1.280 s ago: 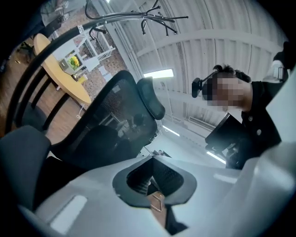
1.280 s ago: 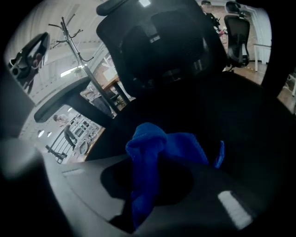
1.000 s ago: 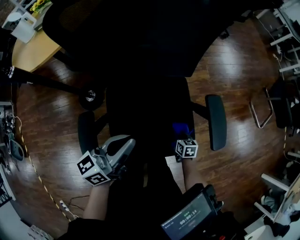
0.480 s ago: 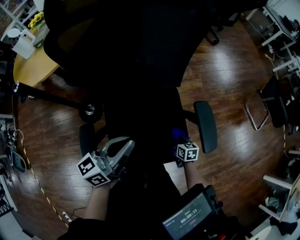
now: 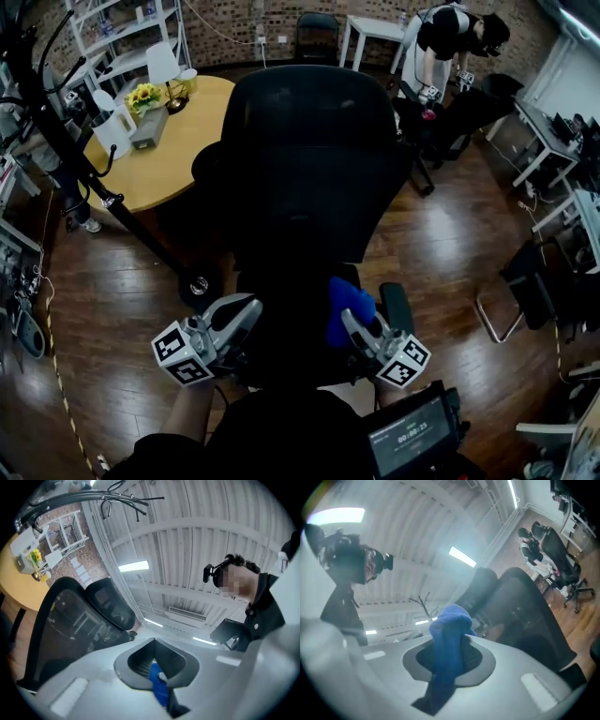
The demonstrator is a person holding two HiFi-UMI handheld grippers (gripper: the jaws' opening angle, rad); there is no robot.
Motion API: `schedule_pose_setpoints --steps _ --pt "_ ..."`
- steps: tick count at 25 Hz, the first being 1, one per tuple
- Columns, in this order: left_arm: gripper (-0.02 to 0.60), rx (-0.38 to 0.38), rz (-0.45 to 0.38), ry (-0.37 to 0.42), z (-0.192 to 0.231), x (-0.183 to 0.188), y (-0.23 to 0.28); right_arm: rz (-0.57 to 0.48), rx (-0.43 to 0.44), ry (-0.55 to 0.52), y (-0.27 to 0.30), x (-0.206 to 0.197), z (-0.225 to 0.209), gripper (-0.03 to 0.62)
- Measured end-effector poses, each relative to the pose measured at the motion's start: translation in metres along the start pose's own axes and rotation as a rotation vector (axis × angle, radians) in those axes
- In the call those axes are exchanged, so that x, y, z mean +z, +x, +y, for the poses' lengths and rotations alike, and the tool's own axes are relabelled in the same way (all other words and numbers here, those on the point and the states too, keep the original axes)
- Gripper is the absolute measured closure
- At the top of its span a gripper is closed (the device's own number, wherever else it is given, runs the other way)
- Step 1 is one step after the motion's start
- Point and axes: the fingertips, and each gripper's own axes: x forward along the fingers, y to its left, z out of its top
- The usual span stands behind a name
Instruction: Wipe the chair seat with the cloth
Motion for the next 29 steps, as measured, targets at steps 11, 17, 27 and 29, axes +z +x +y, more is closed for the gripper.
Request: schedule_pose_setpoints --steps 11,17,27,29 --pt "0.58 -0.078 -0.081 0.049 -0.041 0.032 -0.006 -0.106 0.073 -0.118 0.005 0.06 0.053 0.537" --pt "0.58 -0.1 -0.097 0.075 -0.05 0.043 -0.001 -0.09 0.098 -0.143 0.013 0.062 0.059 0.537" --pt "0.58 -0.074 -0.139 0.088 -0.051 0.044 -0.006 -0.084 0.121 -0.136 0.011 0.059 0.059 0.537" --pt "0.58 -0.068 -0.147 0.088 -0.049 0.047 -0.007 -0.082 0.124 -0.136 0.013 0.06 0.058 0.537"
